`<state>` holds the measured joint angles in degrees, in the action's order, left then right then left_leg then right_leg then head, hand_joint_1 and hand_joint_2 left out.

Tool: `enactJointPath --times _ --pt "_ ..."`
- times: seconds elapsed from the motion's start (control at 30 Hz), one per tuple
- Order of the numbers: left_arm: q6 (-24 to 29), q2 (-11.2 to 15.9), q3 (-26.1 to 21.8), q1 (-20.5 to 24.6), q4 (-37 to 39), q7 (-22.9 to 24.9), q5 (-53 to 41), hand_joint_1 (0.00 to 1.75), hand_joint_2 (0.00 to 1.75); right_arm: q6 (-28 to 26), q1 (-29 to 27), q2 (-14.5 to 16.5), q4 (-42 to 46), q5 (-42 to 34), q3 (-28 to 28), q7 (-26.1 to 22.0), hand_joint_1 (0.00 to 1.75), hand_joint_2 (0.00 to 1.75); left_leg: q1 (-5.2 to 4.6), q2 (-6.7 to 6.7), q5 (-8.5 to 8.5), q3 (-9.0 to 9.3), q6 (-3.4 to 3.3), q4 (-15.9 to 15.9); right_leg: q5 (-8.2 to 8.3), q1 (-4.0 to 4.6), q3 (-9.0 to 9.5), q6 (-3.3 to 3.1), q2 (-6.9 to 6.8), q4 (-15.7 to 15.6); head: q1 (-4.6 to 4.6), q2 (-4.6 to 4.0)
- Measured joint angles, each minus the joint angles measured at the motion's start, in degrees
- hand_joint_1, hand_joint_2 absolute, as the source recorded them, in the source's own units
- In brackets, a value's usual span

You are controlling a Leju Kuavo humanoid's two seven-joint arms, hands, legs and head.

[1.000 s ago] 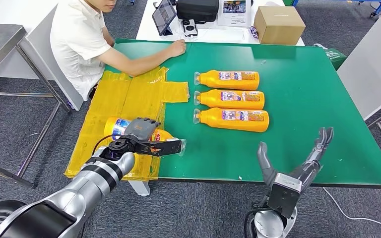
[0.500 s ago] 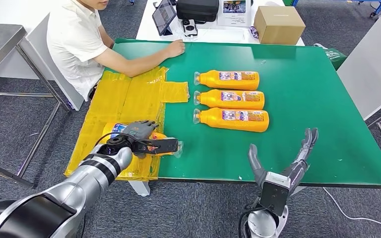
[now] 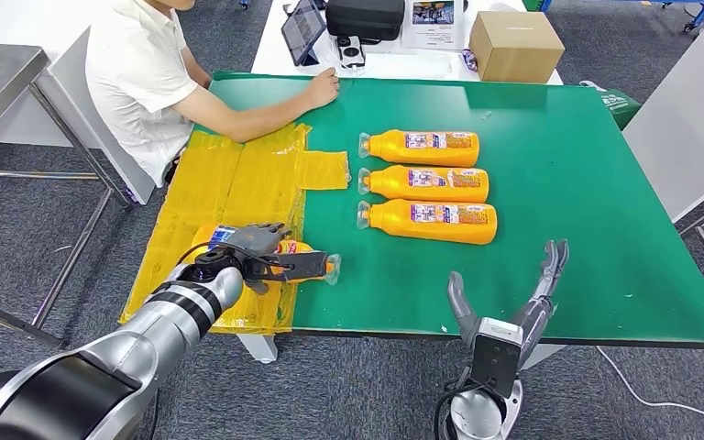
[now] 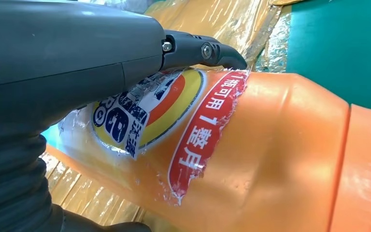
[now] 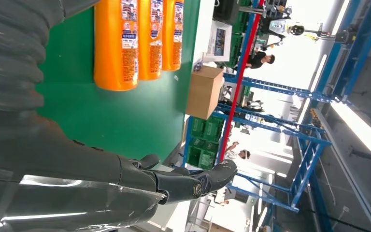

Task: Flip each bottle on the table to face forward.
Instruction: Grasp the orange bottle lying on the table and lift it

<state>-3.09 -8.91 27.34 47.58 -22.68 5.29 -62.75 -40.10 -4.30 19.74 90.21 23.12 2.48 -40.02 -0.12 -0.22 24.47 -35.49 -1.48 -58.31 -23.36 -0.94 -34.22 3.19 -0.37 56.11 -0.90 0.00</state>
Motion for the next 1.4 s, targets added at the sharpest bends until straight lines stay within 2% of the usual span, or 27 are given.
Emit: enactJointPath --times 0.17,0.27,0.47,0.6,0.8,1.1,1.3,1.4 --pt "0.21 -0.15 -0.77 0.14 0.46 0.41 0.89 0.0 1.75 0.0 0.01 -0.16 -1.13 -0.43 0.41 0.0 0.0 1.75 0.0 0.0 0.0 0.01 0.0 0.0 0.0 0.0 0.0 0.0 0.0 0.0 0.0 0.0" --pt "2.27 -0.16 -0.93 -0.21 0.47 -0.69 1.59 0.0 1.75 0.0 -0.02 -0.19 -1.38 -0.42 0.45 0.0 0.0 1.75 0.0 0.0 0.0 0.01 0.0 0.0 0.0 0.0 0.0 0.0 0.0 0.0 0.0 0.0" --pt "17.19 -0.85 -3.32 -5.36 -4.54 -10.04 8.06 0.0 1.75 -0.01 -0.51 -0.21 -1.4 0.08 0.39 0.0 0.0 1.75 -0.02 0.0 0.01 0.0 0.0 0.0 -0.01 -0.02 0.0 0.0 0.0 -0.01 0.0 0.0" --pt "21.75 -1.17 -3.91 -11.41 -12.73 -13.35 9.58 0.0 1.75 0.0 -0.96 -0.2 -1.27 0.44 0.22 0.0 0.0 1.75 -0.04 0.02 0.03 -0.01 0.01 0.0 -0.01 -0.03 -0.04 0.0 0.02 -0.02 0.0 0.0" --pt "23.71 -1.01 -3.0 -17.99 -24.87 -13.82 11.11 0.0 1.75 -0.01 -1.17 -0.2 -0.96 0.8 -0.07 0.0 0.0 1.75 -0.03 0.01 0.03 -0.01 0.01 0.0 -0.02 -0.02 -0.04 -0.01 0.01 -0.03 0.01 0.0" --pt "17.22 0.52 0.63 -22.96 -37.25 -15.73 18.55 0.0 1.75 -0.01 -1.66 -0.29 -0.27 1.6 -0.73 0.0 0.0 1.75 -0.02 0.01 0.03 0.0 0.01 0.0 -0.02 -0.02 -0.03 -0.01 0.01 -0.02 -0.01 0.0" --pt "17.41 1.6 3.59 -25.01 -42.93 -16.89 21.58 0.0 1.75 -0.01 -1.87 -0.67 0.33 3.35 -1.26 0.0 0.0 1.75 -0.03 0.0 0.03 -0.01 0.01 0.0 -0.02 -0.02 -0.04 -0.01 0.01 -0.03 0.0 0.0" --pt "17.78 1.94 4.7 -26.34 -45.48 -18.17 24.42 0.0 1.75 -0.01 -1.93 -1.37 -0.74 8.47 -1.44 0.0 0.0 1.75 -0.03 0.01 0.04 -0.01 0.01 0.01 -0.03 -0.02 -0.03 -0.01 0.01 -0.03 0.01 0.0"
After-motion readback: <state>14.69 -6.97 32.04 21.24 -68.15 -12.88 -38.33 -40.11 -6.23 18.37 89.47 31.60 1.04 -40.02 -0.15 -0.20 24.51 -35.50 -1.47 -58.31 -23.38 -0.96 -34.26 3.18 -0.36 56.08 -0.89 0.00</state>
